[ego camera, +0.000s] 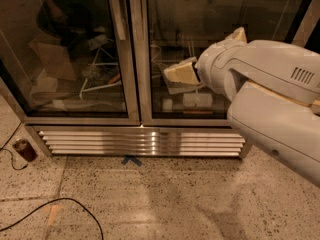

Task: Pick orange can from middle drawer and place on counter

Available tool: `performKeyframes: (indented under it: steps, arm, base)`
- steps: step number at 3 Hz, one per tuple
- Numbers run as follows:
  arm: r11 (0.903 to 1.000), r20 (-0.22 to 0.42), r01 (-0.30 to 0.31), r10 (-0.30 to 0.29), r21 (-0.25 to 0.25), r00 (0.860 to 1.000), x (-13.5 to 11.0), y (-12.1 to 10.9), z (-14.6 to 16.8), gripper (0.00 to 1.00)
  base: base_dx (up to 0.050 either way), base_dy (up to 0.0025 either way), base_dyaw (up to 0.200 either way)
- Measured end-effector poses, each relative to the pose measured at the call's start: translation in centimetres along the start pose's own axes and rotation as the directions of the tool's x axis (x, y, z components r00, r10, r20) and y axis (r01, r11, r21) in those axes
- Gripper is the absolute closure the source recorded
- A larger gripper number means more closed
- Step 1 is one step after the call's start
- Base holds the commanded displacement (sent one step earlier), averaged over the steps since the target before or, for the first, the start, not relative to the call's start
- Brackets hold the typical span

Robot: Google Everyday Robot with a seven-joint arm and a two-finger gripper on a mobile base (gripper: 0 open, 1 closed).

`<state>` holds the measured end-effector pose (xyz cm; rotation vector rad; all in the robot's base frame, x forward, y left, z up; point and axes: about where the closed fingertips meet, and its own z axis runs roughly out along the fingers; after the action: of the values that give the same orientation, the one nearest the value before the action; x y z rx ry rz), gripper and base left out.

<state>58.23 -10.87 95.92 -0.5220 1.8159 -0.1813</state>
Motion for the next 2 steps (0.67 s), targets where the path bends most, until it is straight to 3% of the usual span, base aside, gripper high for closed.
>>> performKeyframes:
  steps: [1, 2]
  arm:
    - [0.9912, 0.132, -0.131, 0.132, -0.020, 0.982, -3.8, -1.9, 0.7, 0.00]
    - [0.9392, 0.186, -0.340, 0.327, 0.046, 0.927, -2.4, -8.4, 2.1, 0.00]
  base:
    - [0.000, 0.00000, 0.000]
    - [0.000, 0.00000, 0.000]
